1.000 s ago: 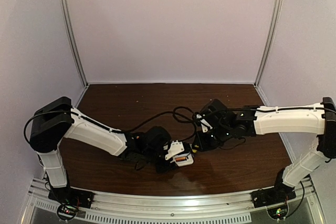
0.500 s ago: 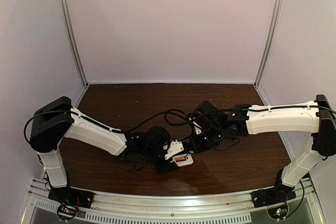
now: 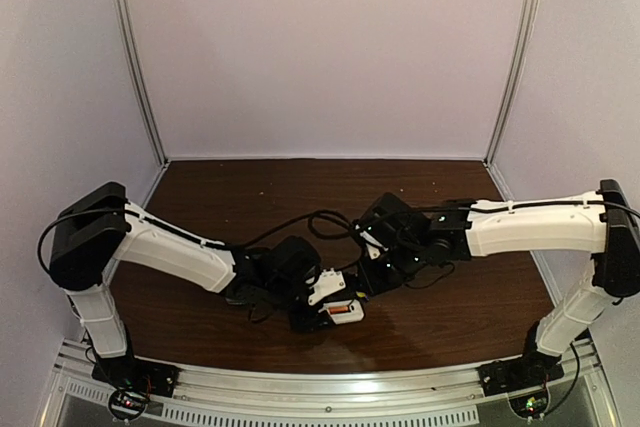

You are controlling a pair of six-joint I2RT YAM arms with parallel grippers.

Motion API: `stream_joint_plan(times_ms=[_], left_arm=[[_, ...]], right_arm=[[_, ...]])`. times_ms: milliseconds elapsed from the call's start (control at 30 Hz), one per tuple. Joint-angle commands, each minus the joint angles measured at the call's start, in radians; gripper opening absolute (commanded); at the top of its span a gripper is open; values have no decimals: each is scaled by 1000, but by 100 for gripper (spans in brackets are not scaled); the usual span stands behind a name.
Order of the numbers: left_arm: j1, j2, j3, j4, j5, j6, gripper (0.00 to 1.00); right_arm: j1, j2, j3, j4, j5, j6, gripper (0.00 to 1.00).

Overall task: Unload the batteries from the remote control
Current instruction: Remove the battery from the remote control without the battery cover.

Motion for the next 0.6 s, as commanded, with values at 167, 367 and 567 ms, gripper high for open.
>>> stream_joint_plan(times_ms=[167, 367, 567], left_arm=[[-11, -93, -22, -37, 258, -111, 0], [-10, -113, -31, -40, 342, -160, 0], [-9, -104, -42, -19, 406, -202, 0]], right_arm=[[2, -117, -138, 207, -251, 109, 0], [-1, -150, -218, 284, -299, 179, 0], [-8, -187, -281, 352, -306, 235, 0]])
